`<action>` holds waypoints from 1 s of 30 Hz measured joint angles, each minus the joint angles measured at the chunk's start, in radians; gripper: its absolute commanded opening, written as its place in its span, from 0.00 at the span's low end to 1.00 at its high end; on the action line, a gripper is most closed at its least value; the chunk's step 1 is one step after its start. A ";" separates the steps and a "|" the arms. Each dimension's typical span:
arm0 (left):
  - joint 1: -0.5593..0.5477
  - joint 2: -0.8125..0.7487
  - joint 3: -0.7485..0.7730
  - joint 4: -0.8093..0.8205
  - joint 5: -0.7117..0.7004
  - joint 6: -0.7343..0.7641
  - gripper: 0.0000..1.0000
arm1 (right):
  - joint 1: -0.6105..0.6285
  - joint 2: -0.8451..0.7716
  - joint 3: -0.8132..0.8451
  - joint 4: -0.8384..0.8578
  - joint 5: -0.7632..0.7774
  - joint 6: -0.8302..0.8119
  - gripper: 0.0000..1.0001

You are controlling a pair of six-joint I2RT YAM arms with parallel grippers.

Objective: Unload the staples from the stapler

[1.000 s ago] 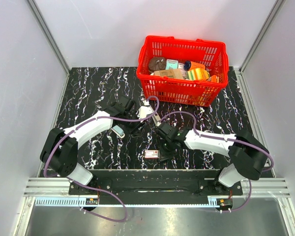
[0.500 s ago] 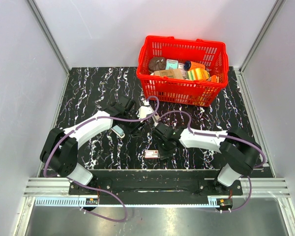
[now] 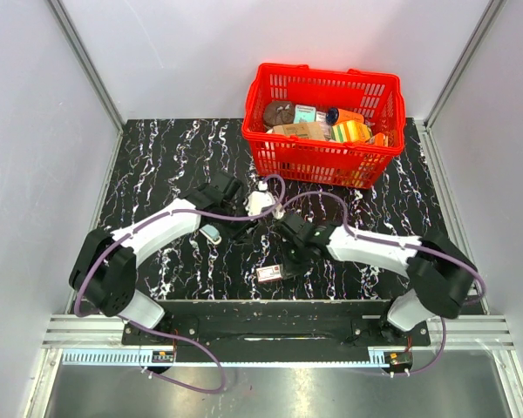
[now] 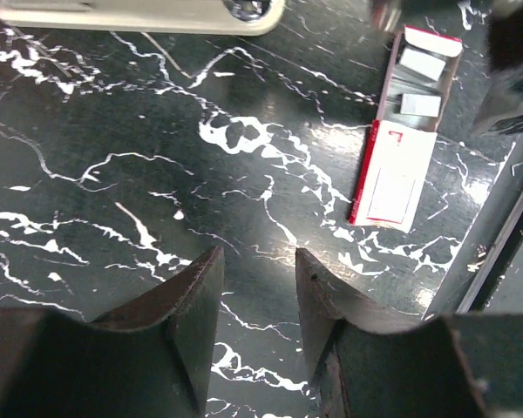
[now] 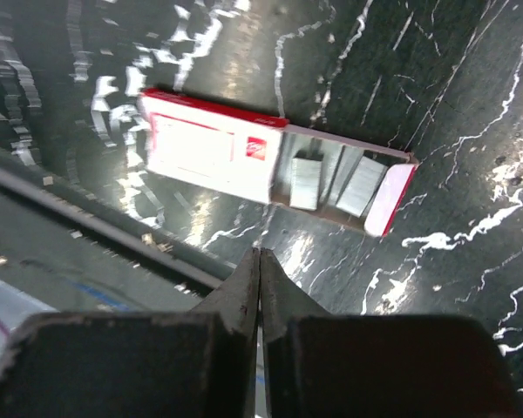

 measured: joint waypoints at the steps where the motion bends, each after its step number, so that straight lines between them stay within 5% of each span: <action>1: -0.010 -0.002 -0.006 0.000 -0.003 0.009 0.43 | -0.004 -0.036 -0.001 -0.004 -0.008 -0.001 0.12; 4: -0.039 -0.013 -0.036 0.000 -0.014 0.039 0.43 | -0.050 -0.143 -0.014 -0.001 -0.025 0.000 0.24; 8: -0.068 -0.020 -0.074 -0.007 -0.026 0.079 0.43 | -0.182 -0.252 -0.068 0.013 -0.027 -0.003 0.27; 20: -0.148 -0.017 -0.139 0.010 -0.106 0.132 0.43 | -0.360 -0.120 -0.262 0.215 -0.180 0.027 0.31; 30: -0.207 0.037 -0.155 0.056 -0.198 0.134 0.43 | -0.389 -0.118 -0.333 0.380 -0.285 0.067 0.31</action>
